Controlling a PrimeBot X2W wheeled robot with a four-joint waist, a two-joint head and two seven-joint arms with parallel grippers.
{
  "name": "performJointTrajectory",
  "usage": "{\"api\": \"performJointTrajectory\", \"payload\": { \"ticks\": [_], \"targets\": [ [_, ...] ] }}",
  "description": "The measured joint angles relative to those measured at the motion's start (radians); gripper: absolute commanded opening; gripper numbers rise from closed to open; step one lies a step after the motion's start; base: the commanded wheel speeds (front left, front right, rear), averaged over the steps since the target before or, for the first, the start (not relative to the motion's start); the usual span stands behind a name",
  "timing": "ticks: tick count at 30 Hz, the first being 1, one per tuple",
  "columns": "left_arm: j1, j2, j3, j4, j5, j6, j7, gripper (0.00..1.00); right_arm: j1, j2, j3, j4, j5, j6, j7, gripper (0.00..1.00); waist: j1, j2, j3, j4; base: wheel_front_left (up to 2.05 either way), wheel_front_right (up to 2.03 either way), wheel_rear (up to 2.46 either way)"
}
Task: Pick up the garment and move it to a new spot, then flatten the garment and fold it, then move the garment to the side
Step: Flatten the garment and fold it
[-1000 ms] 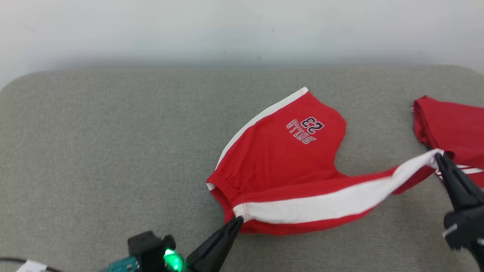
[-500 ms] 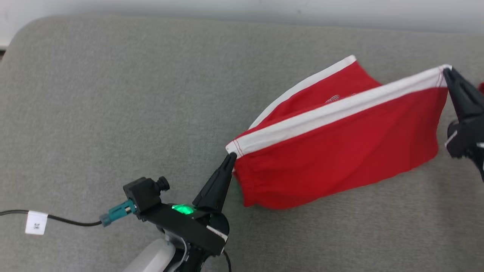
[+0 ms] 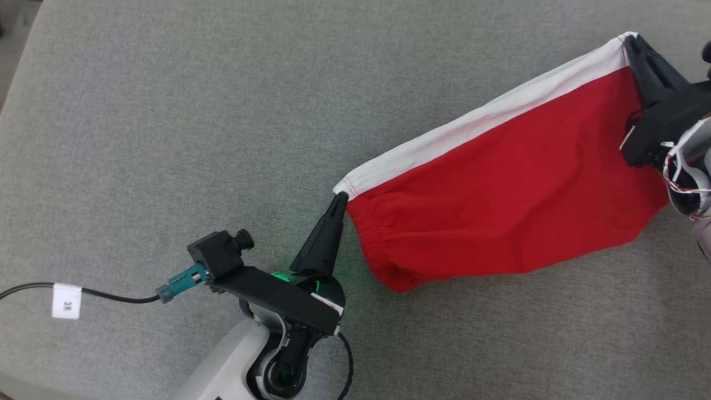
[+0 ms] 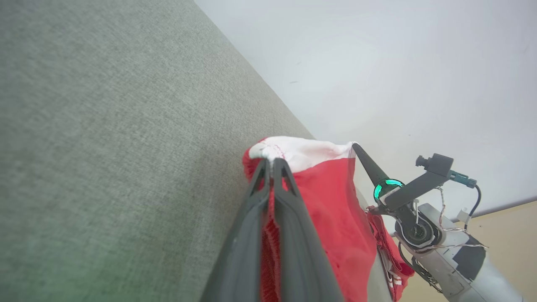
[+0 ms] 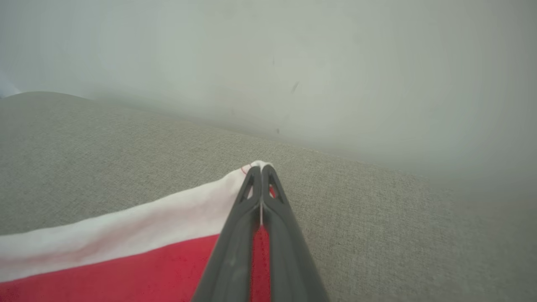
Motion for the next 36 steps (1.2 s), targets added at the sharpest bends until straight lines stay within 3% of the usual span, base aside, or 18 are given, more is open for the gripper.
{"api": "performJointTrajectory", "payload": {
  "ticks": [14, 15, 16, 17, 18, 19, 22, 25, 30, 36],
  "targets": [
    [-0.026, -0.052, 0.033, 0.072, 0.129, 0.000, -0.001, 0.00, -0.096, 0.012, 0.156, 0.155, 0.015, 0.000, -0.105, 0.00, -0.0002, -0.0001, 0.032, 0.038, 0.00, 0.00, 0.00],
    [-0.025, -0.055, 0.038, 0.076, 0.138, 0.000, -0.001, 0.00, -0.100, 0.013, 0.158, 0.164, 0.019, 0.000, -0.108, 0.05, -0.0002, -0.0001, 0.032, 0.037, 0.00, 0.00, 0.00],
    [-0.025, -0.058, 0.041, 0.079, 0.152, 0.000, -0.001, 0.07, -0.101, 0.017, 0.159, 0.171, 0.028, 0.000, -0.113, 0.30, -0.0002, 0.0000, 0.031, 0.037, 0.00, 0.00, 0.00],
    [-0.025, -0.060, 0.046, 0.080, 0.162, 0.000, -0.001, 0.26, -0.101, 0.021, 0.159, 0.179, 0.032, 0.000, -0.116, 0.81, -0.0002, 0.0000, 0.030, 0.036, 0.00, 0.00, 0.00],
    [-0.025, -0.061, 0.051, 0.081, 0.178, 0.000, -0.001, 0.56, -0.102, 0.024, 0.156, 0.183, 0.039, 0.000, -0.121, 1.00, -0.0002, 0.0000, 0.030, 0.035, 0.00, 0.00, 0.00],
    [-0.024, -0.062, 0.059, 0.083, 0.192, 0.000, -0.001, 1.00, -0.103, 0.026, 0.148, 0.182, 0.047, 0.000, -0.123, 1.00, -0.0002, 0.0000, 0.028, 0.033, 0.00, 0.00, 0.00],
    [-0.017, -0.066, 0.097, 0.084, 0.249, 0.000, -0.001, 1.00, -0.100, 0.020, 0.107, 0.142, 0.049, 0.000, -0.126, 1.00, -0.0002, 0.0000, 0.020, 0.029, 0.00, 0.00, 0.00],
    [0.008, -0.070, 0.148, 0.065, 0.338, 0.011, -0.001, 1.00, -0.058, -0.001, -0.001, 0.056, 0.050, 0.000, -0.128, 1.00, -0.0002, -0.0001, 0.004, 0.024, 0.00, 0.00, 0.00],
    [0.104, -0.070, 0.231, -0.043, 0.559, 0.070, -0.002, 1.00, 0.135, -0.018, -0.136, -0.075, 0.031, 0.000, -0.129, 1.00, -0.0002, -0.0001, -0.030, 0.010, 0.00, 0.00, 0.00],
    [0.265, -0.076, 0.257, -0.186, 0.808, 0.107, -0.002, 1.00, 0.367, -0.054, -0.186, -0.173, 0.078, 0.000, -0.130, 1.00, -0.0004, -0.0002, -0.084, 0.005, 0.00, 0.00, 0.00]
  ]
}}
